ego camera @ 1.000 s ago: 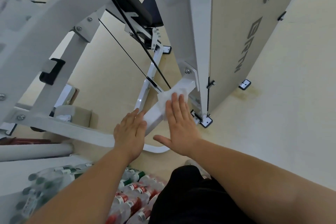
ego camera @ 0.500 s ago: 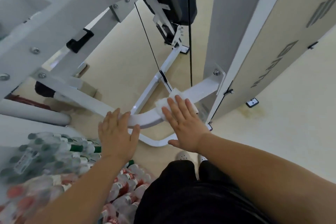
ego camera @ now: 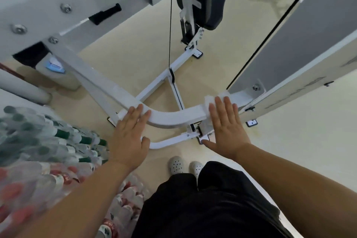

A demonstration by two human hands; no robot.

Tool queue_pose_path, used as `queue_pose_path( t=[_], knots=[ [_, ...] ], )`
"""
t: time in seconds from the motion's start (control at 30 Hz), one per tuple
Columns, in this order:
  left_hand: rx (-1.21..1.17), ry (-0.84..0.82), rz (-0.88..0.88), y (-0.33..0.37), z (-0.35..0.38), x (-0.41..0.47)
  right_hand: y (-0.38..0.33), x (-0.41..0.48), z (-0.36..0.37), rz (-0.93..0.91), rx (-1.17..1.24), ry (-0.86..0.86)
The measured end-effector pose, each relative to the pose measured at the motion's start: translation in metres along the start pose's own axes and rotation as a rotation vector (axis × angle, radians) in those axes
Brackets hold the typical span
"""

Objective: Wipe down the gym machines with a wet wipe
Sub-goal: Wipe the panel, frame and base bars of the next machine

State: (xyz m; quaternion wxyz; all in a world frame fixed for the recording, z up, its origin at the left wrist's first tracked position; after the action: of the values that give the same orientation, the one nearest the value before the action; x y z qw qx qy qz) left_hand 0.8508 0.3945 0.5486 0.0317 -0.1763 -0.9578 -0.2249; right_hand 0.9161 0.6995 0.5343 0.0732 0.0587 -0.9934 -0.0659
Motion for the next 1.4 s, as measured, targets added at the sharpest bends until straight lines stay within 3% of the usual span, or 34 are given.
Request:
queue_pose_path(
  t=[0.07,0.2,0.3,0.63,0.73,0.97,1.13,1.4],
  knots=[
    [0.074,-0.003,-0.016,-0.002,-0.004,0.000,-0.027,0.008,-0.005,-0.105,0.022,-0.027],
    [0.125,0.034,-0.219,-0.011,-0.018,0.006,-0.090,0.036,-0.015,-0.308,0.086,-0.087],
    [0.109,0.013,-0.232,-0.020,-0.022,0.010,-0.119,0.056,-0.022,-0.403,0.074,-0.088],
    [-0.165,0.036,-0.267,-0.035,-0.015,-0.001,-0.031,0.034,-0.024,-0.666,-0.116,-0.052],
    [-0.200,0.113,-0.299,-0.030,-0.016,0.003,-0.040,0.048,-0.031,-0.731,-0.149,-0.064],
    [-0.889,0.265,-0.888,-0.039,-0.019,0.006,-0.145,0.125,-0.035,-0.750,-0.048,-0.103],
    [-1.250,0.269,-1.000,-0.043,-0.022,0.012,-0.145,0.131,-0.039,-0.769,0.004,-0.166],
    [-1.321,0.312,-1.055,-0.048,-0.016,0.010,-0.121,0.118,-0.041,-0.898,-0.024,-0.167]
  ],
)
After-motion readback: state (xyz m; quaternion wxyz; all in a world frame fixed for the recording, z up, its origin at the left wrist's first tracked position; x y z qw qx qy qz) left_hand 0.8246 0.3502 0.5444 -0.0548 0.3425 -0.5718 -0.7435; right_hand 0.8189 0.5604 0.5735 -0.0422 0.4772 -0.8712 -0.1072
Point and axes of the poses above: each hand's wrist, its own x-axis towards the middle knuckle, its own z-axis out of the palm, y = z × x, the point moved 2 cm from there along x, towards the middle knuckle, and after that the axes turned 15 degrees about y, right-handed, at the moved point
